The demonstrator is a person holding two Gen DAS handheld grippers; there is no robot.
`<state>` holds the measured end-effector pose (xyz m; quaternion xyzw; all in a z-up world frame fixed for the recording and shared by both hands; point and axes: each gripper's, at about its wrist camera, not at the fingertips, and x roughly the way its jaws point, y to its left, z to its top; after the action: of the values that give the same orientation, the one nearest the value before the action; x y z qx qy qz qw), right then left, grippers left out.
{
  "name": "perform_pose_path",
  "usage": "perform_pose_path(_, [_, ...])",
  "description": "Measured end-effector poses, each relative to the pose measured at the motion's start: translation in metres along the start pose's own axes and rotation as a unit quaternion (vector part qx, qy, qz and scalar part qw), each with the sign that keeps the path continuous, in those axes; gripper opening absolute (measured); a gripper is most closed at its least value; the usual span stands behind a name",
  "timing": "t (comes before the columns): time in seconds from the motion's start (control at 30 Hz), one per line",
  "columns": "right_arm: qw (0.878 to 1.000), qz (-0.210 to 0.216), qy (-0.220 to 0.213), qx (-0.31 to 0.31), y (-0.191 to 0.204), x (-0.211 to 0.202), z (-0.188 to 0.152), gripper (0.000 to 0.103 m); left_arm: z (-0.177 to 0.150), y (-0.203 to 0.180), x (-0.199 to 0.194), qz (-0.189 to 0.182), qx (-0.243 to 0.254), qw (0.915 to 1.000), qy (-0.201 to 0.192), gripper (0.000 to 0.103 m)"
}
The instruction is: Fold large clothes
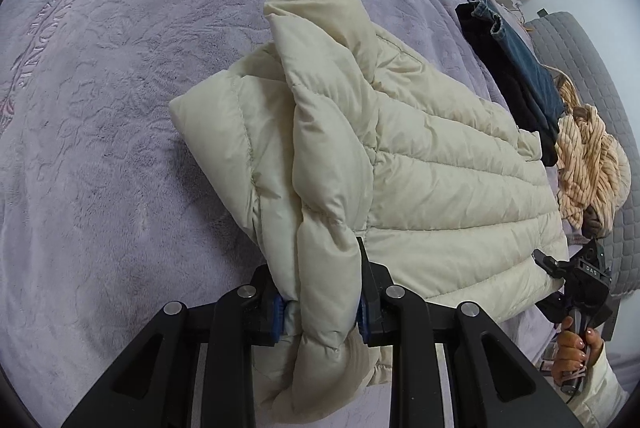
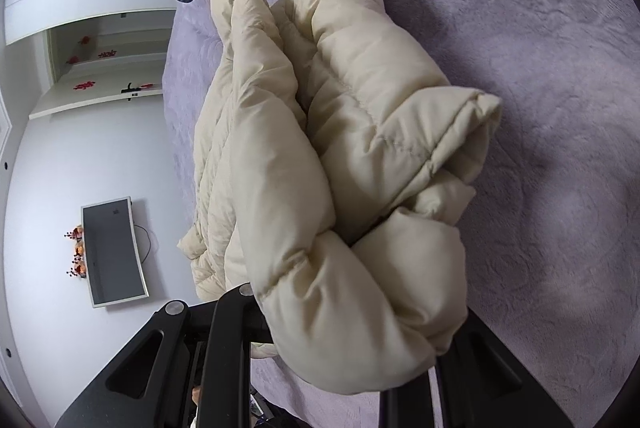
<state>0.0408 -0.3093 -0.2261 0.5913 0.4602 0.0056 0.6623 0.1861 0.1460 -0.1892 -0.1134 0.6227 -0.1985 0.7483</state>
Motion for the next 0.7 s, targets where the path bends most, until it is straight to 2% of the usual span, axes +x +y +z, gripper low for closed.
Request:
perform_pose_path(0.13, [1.000, -0.011, -0.001, 0.004, 0.016, 0.013, 0.009, 0.028, 0.001, -0.002, -0.002, 0.015, 0.000, 0.9999, 0.003, 0.029])
perform_pose_path(0.2, [1.000, -0.023, -0.002, 0.002, 0.018, 0.014, 0.010, 0.030, 0.003, -0.002, -0.005, 0.037, -0.002, 0.9993, 0.001, 0.043])
perform_pose_path(0.23, [1.000, -0.031, -0.001, 0.001, 0.019, 0.013, 0.011, 0.035, 0.004, -0.003, -0.007, 0.052, -0.002, 0.9986, -0.004, 0.054])
perform_pose_path(0.27, [0.999, -0.040, 0.000, -0.001, 0.017, 0.011, 0.008, 0.038, 0.005, -0.003, -0.011, 0.060, -0.003, 0.9981, -0.012, 0.059])
perform_pose_path(0.33, [0.998, -0.058, 0.005, -0.005, 0.021, 0.010, 0.009, 0.053, 0.005, 0.002, -0.020, 0.060, -0.009, 0.9980, -0.019, 0.059])
perform_pose_path(0.53, [0.993, -0.112, 0.008, -0.038, 0.040, -0.006, 0.006, 0.069, 0.003, 0.006, -0.048, 0.083, -0.004, 0.9955, -0.047, 0.059])
perform_pose_path(0.7, [0.985, -0.158, 0.008, -0.074, 0.060, -0.022, -0.001, 0.069, -0.002, -0.003, -0.058, 0.098, 0.007, 0.9933, -0.060, 0.059])
